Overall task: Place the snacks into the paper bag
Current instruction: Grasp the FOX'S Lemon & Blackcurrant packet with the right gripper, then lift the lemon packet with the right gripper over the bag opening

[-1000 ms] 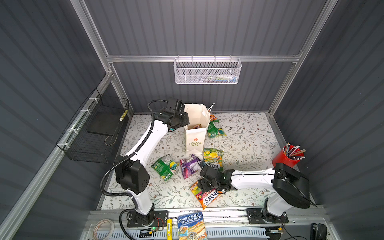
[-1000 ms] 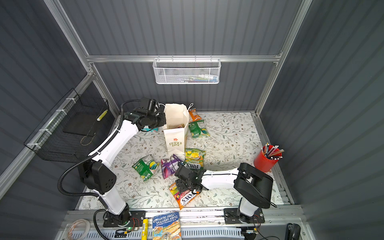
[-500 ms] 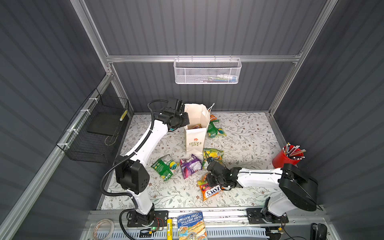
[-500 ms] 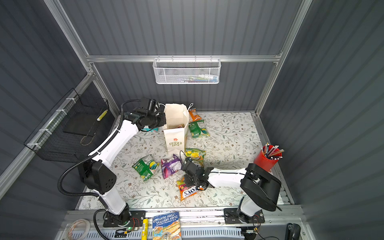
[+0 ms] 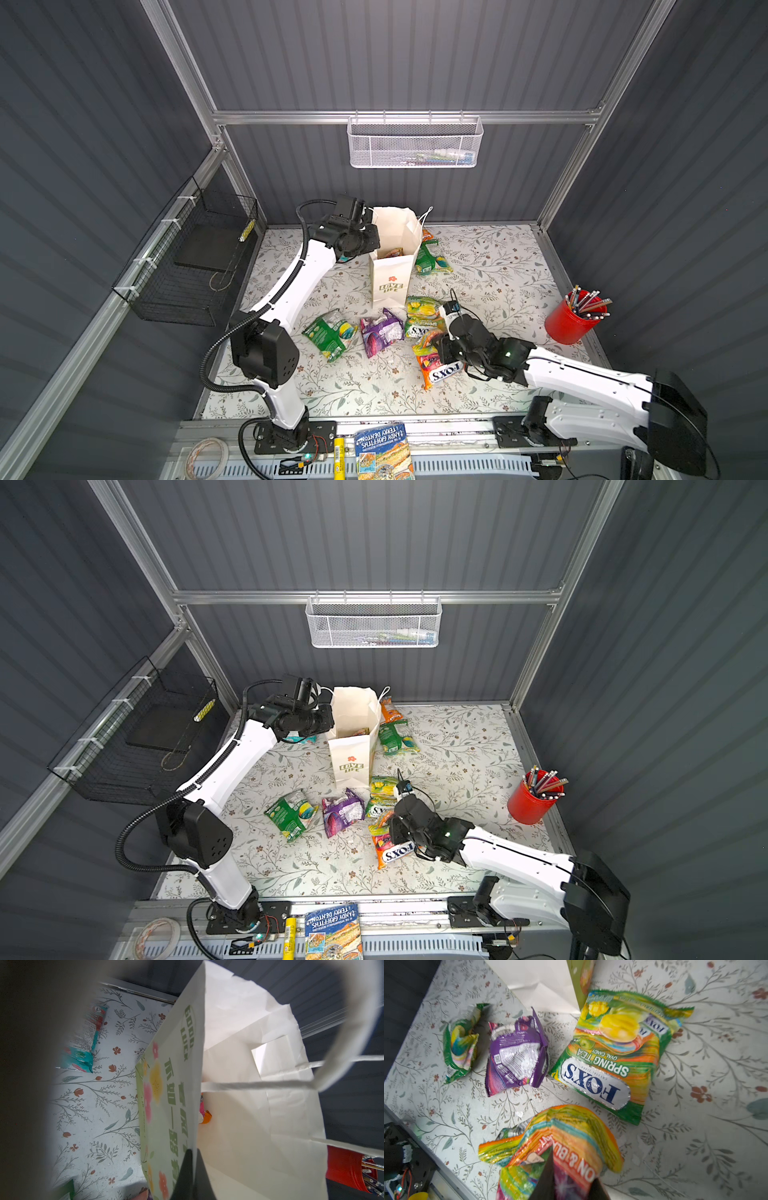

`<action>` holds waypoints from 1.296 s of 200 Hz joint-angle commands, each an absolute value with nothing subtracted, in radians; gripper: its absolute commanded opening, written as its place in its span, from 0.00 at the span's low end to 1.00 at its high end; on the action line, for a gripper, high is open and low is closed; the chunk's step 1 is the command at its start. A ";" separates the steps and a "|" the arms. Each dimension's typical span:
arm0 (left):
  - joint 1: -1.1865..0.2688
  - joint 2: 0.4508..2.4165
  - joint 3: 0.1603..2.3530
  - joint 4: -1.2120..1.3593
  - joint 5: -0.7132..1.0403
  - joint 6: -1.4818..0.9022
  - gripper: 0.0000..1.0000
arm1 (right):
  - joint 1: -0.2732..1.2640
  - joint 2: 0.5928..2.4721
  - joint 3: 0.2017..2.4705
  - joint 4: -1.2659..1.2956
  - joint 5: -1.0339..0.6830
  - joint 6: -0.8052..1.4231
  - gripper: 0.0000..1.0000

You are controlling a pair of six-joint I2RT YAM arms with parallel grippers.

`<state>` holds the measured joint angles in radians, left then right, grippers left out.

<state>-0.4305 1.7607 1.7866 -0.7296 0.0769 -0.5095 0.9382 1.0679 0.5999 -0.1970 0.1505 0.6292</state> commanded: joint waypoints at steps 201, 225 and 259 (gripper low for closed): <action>-0.428 1.780 1.772 -0.718 0.152 -0.540 0.00 | 0.867 0.857 0.936 -0.321 0.259 0.474 0.00; -0.429 1.782 1.771 -0.717 0.149 -0.540 0.00 | 0.859 0.870 1.025 -0.316 0.269 0.438 0.00; -0.427 1.783 1.774 -0.719 0.152 -0.538 0.00 | 0.856 0.933 1.190 -0.307 0.245 0.382 0.00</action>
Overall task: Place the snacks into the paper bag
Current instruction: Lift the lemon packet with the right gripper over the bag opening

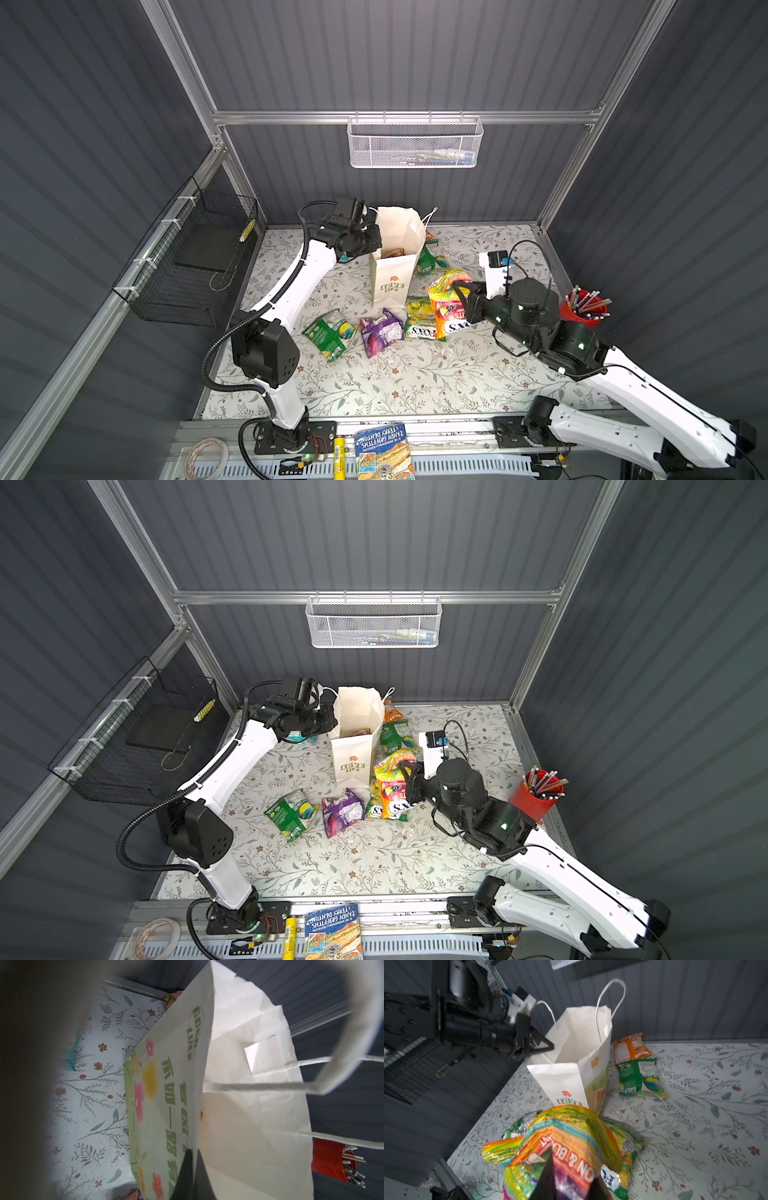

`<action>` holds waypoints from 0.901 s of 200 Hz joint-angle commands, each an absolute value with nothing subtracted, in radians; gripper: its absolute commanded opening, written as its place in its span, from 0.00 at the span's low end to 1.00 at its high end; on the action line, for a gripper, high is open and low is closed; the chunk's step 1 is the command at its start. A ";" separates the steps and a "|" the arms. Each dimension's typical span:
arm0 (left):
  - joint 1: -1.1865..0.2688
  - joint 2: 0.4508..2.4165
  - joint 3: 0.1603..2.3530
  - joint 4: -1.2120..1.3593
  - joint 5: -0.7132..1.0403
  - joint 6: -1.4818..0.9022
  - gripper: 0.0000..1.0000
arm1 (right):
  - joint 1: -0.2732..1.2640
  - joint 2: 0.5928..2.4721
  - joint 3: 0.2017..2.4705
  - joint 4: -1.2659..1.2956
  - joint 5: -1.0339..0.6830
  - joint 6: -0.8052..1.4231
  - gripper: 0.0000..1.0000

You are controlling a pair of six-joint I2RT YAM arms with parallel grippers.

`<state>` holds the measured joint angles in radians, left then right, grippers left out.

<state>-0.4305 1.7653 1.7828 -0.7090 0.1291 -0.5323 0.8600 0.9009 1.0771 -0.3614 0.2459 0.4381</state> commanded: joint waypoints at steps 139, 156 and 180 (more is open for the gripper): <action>-0.429 1.775 1.780 -0.724 0.152 -0.534 0.00 | 0.777 1.529 1.804 -0.304 0.104 0.229 0.00; -0.428 1.769 1.779 -0.724 0.143 -0.534 0.00 | 0.747 1.610 1.865 -0.287 0.106 0.232 0.00; -0.429 1.766 1.781 -0.729 0.128 -0.528 0.00 | 0.731 1.718 1.937 -0.251 0.141 0.204 0.00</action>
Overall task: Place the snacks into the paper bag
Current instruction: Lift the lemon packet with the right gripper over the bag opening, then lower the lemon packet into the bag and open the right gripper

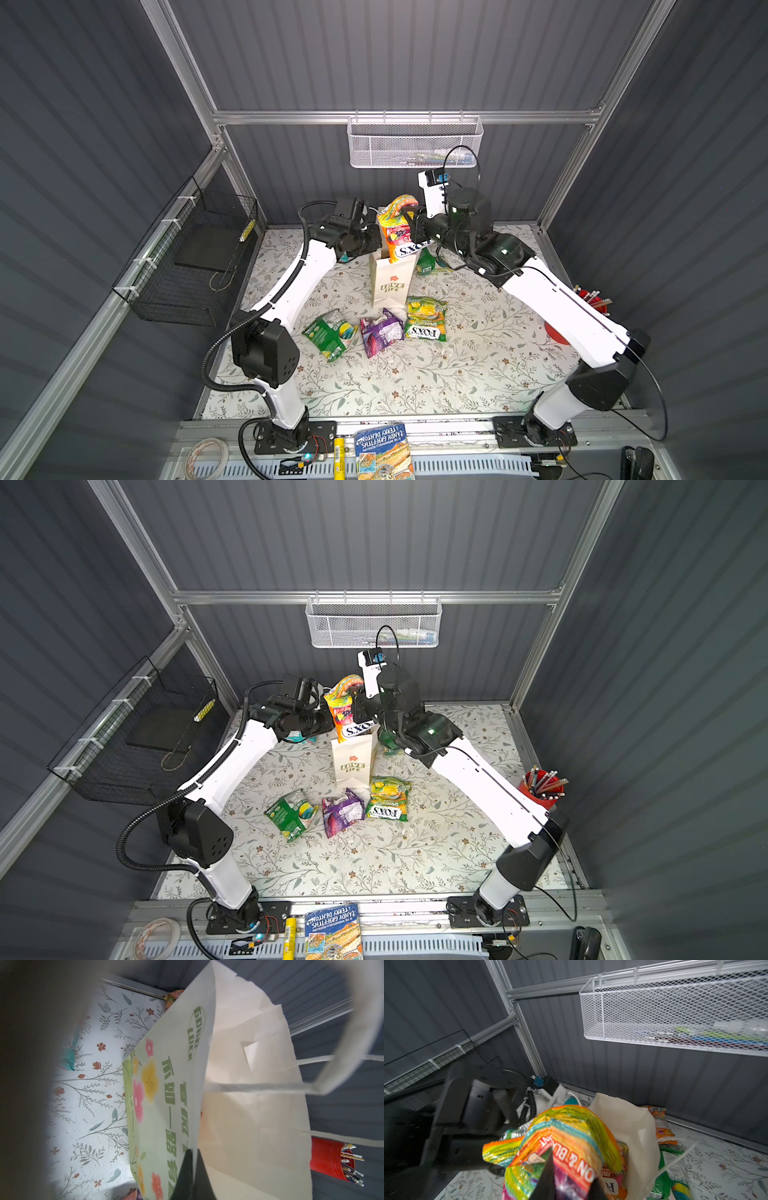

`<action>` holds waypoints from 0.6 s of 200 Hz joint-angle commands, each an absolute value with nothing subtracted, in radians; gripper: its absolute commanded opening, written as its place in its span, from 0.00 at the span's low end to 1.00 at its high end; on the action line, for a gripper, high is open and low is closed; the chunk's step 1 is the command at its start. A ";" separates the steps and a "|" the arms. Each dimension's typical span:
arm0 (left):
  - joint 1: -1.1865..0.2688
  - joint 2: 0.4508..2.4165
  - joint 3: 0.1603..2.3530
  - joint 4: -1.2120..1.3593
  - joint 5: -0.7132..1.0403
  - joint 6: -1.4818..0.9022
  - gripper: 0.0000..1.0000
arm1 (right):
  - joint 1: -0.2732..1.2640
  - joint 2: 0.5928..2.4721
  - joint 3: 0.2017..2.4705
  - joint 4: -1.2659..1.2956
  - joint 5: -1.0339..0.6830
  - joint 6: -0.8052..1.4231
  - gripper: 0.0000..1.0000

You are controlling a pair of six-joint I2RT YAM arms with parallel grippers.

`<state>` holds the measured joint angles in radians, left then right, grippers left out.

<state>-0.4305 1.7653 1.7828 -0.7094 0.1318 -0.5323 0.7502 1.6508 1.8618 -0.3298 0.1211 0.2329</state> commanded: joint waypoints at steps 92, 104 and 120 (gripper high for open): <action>-0.429 1.749 1.771 -0.747 0.028 -0.532 0.00 | 0.669 1.977 2.045 -0.186 0.217 0.227 0.00; -0.429 1.753 1.772 -0.749 0.031 -0.533 0.00 | 0.669 1.997 2.047 -0.178 0.217 0.227 0.00; -0.429 1.757 1.774 -0.747 0.044 -0.532 0.00 | 0.669 2.024 2.060 -0.190 0.203 0.241 0.00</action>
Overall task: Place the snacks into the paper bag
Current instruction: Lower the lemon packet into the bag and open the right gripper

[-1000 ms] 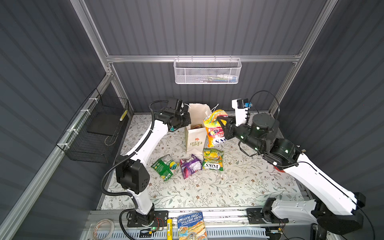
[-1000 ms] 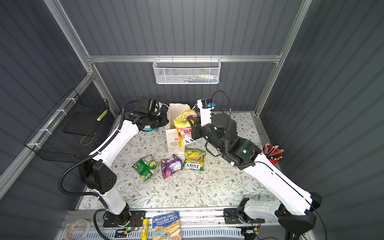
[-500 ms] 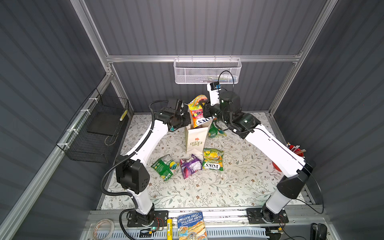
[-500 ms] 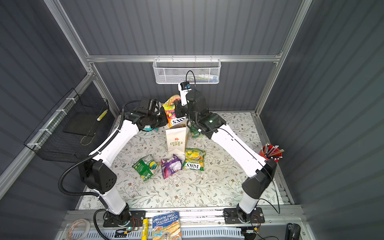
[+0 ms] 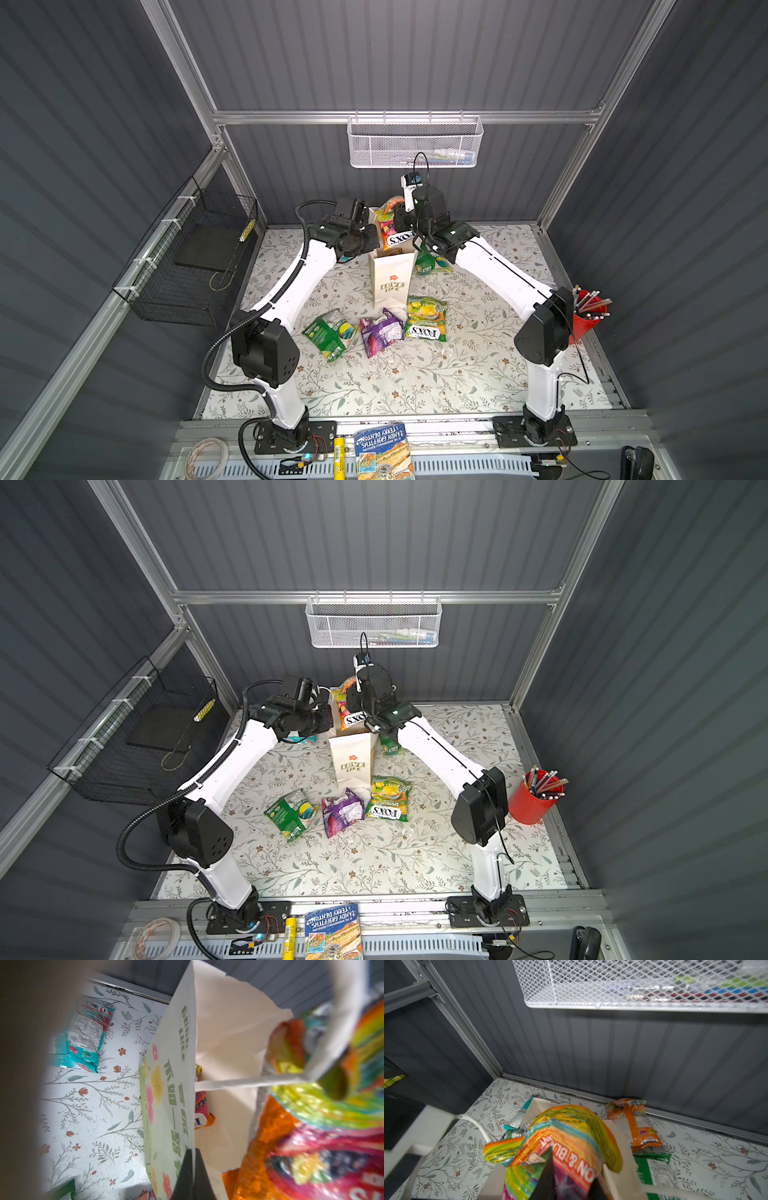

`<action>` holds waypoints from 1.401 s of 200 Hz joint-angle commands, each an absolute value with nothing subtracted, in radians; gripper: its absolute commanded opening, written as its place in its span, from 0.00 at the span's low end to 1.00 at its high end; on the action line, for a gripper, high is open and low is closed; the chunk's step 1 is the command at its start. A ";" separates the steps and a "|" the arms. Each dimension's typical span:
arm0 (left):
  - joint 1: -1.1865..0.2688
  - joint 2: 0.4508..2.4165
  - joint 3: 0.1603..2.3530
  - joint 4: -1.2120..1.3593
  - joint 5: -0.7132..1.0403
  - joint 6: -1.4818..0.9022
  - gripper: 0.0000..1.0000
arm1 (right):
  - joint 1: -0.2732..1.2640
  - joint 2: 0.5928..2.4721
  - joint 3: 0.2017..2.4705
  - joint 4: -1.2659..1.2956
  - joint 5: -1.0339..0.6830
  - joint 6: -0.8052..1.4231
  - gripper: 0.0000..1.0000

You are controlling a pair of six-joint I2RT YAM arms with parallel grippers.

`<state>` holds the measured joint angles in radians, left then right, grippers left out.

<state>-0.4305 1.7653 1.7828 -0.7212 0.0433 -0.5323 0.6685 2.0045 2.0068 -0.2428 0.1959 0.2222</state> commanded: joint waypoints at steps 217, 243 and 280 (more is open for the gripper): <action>-0.428 1.754 1.778 -0.749 0.034 -0.522 0.00 | 0.719 1.965 1.910 -0.244 0.257 0.408 0.19; -0.429 1.756 1.778 -0.749 0.030 -0.519 0.00 | 0.721 1.943 1.910 -0.251 0.245 0.410 0.36; -0.427 1.764 1.780 -0.751 0.025 -0.517 0.00 | 0.726 1.895 1.910 -0.263 0.218 0.411 0.44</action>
<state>-0.4286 1.7653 1.7828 -0.7277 0.0360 -0.5320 0.7197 1.9446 1.9045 -0.2638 0.2398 0.4103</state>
